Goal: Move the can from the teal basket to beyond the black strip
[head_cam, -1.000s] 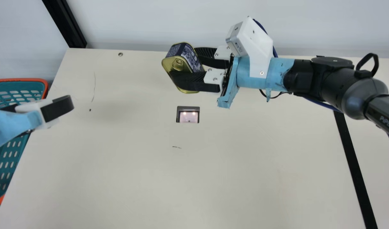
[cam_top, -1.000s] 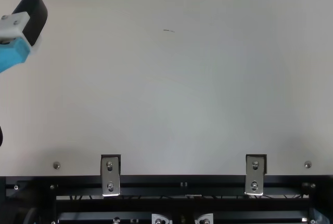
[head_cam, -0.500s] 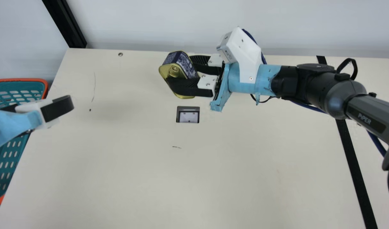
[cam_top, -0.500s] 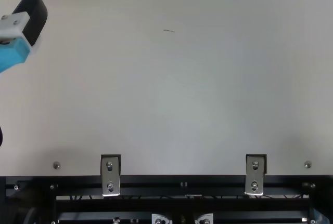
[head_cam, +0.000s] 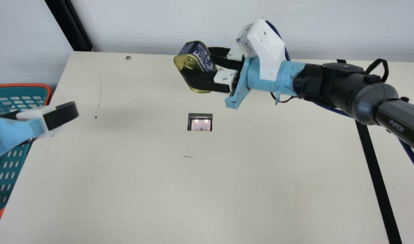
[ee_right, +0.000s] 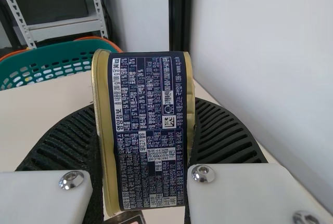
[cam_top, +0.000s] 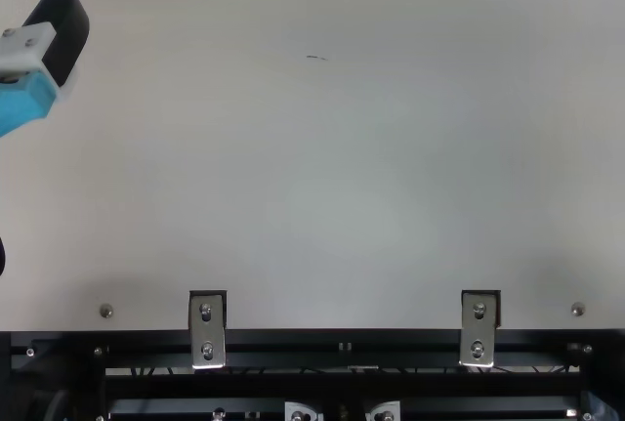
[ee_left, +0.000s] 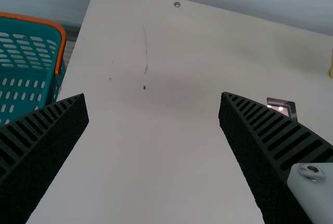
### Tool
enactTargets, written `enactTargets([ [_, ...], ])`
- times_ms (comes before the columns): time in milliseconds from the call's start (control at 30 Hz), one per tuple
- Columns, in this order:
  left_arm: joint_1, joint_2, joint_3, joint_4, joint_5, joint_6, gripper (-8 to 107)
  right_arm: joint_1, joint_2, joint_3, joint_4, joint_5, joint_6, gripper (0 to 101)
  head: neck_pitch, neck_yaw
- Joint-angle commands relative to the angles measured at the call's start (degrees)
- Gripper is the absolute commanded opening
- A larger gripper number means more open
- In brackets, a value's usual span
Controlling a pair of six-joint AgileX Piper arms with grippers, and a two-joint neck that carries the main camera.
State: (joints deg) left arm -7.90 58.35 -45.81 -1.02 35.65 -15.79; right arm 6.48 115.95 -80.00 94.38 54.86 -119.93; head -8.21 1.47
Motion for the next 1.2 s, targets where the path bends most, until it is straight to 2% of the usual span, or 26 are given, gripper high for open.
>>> enactTargets([
  [0,0.0,0.0,0.0,0.0,0.0,0.0,90,-0.5,-1.3,0.1,-0.4,-1.1,-0.1,0,-0.2,-0.1],
  [200,0.0,0.0,0.0,0.0,0.0,0.0,90,-2.2,-5.6,1.7,-1.5,-4.6,-0.1,0,-0.1,-1.8],
  [400,0.0,0.0,0.0,0.0,0.0,0.0,90,-4.8,-10.5,4.3,-5.0,-9.4,1.8,0,-0.1,-7.5],
  [800,0.0,0.0,0.0,0.0,0.0,0.0,90,-13.8,-20.8,11.4,-19.7,-17.6,11.5,0,-1.4,-20.1],
  [1000,0.0,0.0,0.0,0.0,0.0,0.0,90,-20.6,-25.9,14.8,-27.4,-18.9,16.5,0,-2.3,-26.6],
  [1167,0.0,0.0,0.0,0.0,0.0,0.0,90,-27.4,-30.0,17.0,-32.4,-17.5,19.1,0,-3.0,-31.7],
])
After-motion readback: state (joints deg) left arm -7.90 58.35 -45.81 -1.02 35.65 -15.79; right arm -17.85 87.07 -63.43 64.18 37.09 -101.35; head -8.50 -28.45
